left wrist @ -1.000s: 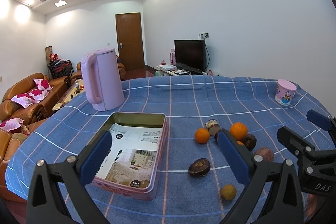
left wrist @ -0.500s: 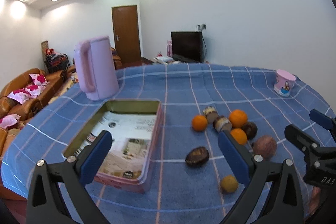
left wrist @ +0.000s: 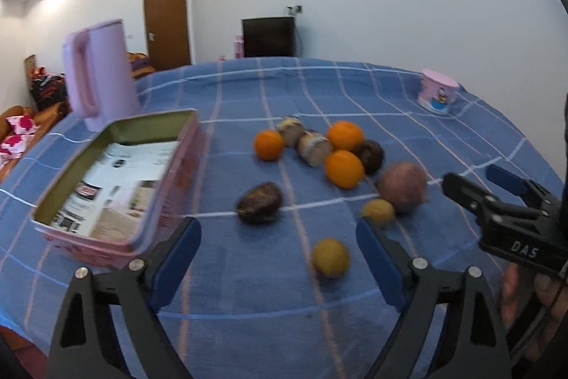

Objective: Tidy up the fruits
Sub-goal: 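Grasp the yellow round fruit with the left tool while the right tool grasps the large purple-brown fruit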

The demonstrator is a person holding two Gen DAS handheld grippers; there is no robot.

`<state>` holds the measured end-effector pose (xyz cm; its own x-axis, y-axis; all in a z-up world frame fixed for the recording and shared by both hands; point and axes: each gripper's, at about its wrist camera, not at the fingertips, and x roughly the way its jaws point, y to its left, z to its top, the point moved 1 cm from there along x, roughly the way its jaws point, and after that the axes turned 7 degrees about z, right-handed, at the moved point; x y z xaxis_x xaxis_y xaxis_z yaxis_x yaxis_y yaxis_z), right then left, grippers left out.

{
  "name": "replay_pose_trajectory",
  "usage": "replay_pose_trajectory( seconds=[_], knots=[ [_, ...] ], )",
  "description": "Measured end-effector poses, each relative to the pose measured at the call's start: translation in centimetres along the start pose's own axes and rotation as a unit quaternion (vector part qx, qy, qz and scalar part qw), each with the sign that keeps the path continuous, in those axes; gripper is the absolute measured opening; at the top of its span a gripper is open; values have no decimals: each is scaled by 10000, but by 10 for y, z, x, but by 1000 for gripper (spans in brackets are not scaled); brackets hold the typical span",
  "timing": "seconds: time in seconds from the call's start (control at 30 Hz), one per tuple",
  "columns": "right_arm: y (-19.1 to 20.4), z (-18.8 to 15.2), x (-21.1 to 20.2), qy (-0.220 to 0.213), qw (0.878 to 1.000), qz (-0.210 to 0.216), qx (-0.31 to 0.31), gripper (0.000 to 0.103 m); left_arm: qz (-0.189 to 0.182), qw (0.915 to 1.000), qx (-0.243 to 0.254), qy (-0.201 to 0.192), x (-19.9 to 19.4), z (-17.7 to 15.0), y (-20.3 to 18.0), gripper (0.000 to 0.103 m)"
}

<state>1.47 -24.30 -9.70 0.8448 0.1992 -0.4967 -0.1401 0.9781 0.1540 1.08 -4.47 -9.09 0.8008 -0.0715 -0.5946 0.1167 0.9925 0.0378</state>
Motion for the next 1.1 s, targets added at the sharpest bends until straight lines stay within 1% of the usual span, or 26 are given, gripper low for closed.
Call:
replay_pose_trajectory(
  seconds=[0.1, 0.17, 0.2, 0.27, 0.3, 0.33, 0.37, 0.4, 0.43, 0.5, 0.57, 0.8, 0.9, 0.93, 0.97, 1.0, 1.03, 1.07, 1.1],
  knots=[
    [2, 1, -2, -73, 9999, -27, -70, 102, -123, 9998, 114, 113, 6, -4, -8, 85],
    [1, 2, -1, -69, 10000, -13, -28, 102, -249, 9992, 201, 236, 10, -7, -15, 75],
    [1, 3, -1, -62, 10000, -15, -19, 102, -300, 9989, 234, 288, 11, -9, -16, 72],
    [2, 5, -1, -62, 10000, -15, -19, 102, -417, 9979, 300, 404, 15, -13, -21, 62],
    [3, 6, -1, -71, 10000, -14, -29, 102, -462, 9973, 319, 465, 17, -14, -23, 58],
    [4, 7, 0, -81, 10000, -6, -46, 102, -482, 9970, 330, 507, 19, -15, -24, 50],
    [6, 9, 1, -80, 9999, 12, -77, 101, -515, 9966, 324, 555, 20, -16, -24, 40],
    [9, 10, 2, -71, 9999, 37, -107, 101, -546, 9961, 301, 617, 23, -16, -23, 34],
    [12, 11, 4, -53, 9998, 97, -148, 99, -529, 9964, 292, 592, 23, -16, -22, 30],
    [16, 13, 9, 15, 9997, 182, -187, 90, -550, 9964, 258, 587, 23, -16, -19, 29],
    [21, 15, 14, 104, 9993, 282, -237, 84, -535, 9968, 221, 551, 22, -14, -16, 29],
    [34, 18, 33, 383, 9981, 381, -311, 82, -174, 9998, 104, 82, 19, 11, 4, 29],
    [36, 15, 44, 573, 9972, 383, -301, 82, -49, 10000, 65, -31, 22, 18, 11, 29],
    [36, 14, 47, 657, 9966, 364, -324, 81, -37, 10000, 45, -47, 24, 21, 13, 29],
    [37, 13, 48, 696, 9963, 364, -355, 75, -25, 10000, 32, -45, 26, 23, 15, 29],
    [37, 13, 50, 743, 9959, 356, -362, 74, -3, 10000, 14, -27, 29, 25, 16, 29],
    [36, 12, 53, 836, 9952, 384, -340, 72, 0, 10000, 3, -9, 32, 27, 17, 29],
    [35, 12, 55, 896, 9945, 450, -308, 66, -9, 10000, 4, 3, 33, 27, 17, 29],
    [34, 12, 58, 954, 9937, 520, -274, 65, 1, 10000, -1, 9, 36, 27, 18, 29]
  ],
)
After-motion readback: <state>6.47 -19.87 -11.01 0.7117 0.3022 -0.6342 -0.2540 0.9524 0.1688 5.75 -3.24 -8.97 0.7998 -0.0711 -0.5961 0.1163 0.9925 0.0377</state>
